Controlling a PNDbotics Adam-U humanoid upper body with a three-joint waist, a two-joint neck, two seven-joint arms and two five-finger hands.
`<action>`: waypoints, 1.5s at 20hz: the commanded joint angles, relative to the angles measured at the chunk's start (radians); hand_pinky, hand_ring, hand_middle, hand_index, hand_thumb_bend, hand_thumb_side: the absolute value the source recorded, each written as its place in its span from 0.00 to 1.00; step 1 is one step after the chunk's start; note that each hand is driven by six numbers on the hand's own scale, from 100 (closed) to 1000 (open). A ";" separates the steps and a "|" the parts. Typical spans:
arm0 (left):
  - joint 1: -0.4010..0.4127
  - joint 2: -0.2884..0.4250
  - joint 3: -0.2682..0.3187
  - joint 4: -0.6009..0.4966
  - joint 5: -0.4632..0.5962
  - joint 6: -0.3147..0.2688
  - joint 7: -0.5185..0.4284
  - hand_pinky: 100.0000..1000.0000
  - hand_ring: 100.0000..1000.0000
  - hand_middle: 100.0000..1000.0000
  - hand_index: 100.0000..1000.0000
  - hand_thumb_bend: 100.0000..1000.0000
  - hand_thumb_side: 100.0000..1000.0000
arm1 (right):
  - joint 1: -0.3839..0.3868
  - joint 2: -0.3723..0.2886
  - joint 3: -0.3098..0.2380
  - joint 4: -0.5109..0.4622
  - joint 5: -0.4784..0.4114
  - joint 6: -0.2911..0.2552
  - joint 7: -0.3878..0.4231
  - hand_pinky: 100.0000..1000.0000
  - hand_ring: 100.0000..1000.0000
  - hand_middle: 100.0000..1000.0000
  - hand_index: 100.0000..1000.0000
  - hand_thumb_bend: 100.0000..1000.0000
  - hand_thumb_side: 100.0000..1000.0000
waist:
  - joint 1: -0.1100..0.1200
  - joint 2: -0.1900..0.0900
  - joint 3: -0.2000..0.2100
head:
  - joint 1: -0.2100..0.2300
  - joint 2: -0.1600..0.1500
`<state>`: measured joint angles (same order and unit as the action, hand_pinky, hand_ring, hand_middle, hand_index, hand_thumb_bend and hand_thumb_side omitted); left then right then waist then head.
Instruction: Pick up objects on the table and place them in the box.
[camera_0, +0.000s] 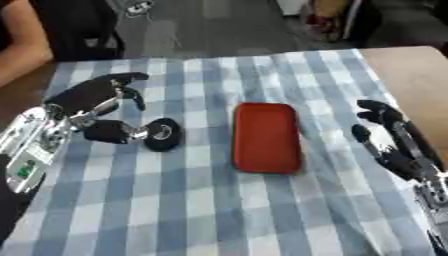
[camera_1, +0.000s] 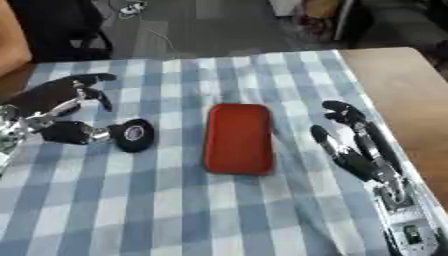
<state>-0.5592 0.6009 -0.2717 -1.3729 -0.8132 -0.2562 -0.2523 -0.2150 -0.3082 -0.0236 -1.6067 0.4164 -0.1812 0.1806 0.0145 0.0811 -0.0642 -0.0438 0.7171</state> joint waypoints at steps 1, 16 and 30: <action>-0.019 0.011 -0.001 0.000 -0.005 -0.009 -0.002 0.98 0.99 1.00 0.64 1.00 0.90 | -0.004 -0.014 -0.002 -0.011 -0.002 -0.002 0.002 0.89 0.81 0.88 0.90 0.46 0.83 | 0.000 -0.013 -0.001 | 0.009 0.002; -0.034 -0.031 -0.009 0.045 0.003 -0.018 -0.003 0.99 0.99 1.00 0.64 1.00 0.92 | -0.003 -0.011 -0.001 -0.010 -0.006 -0.003 0.004 0.89 0.81 0.88 0.90 0.46 0.83 | -0.003 -0.011 -0.001 | 0.013 0.003; -0.058 -0.069 -0.020 0.103 -0.019 -0.028 -0.008 0.99 0.99 1.00 0.64 1.00 0.93 | -0.003 -0.010 -0.001 -0.009 -0.006 -0.003 0.007 0.89 0.82 0.88 0.90 0.45 0.83 | -0.006 -0.011 -0.002 | 0.016 0.005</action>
<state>-0.5925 0.5216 -0.2953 -1.2661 -0.8259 -0.2784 -0.2618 -0.2150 -0.3077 -0.0235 -1.6064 0.4147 -0.1845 0.1853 0.0101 0.0811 -0.0659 -0.0350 0.7173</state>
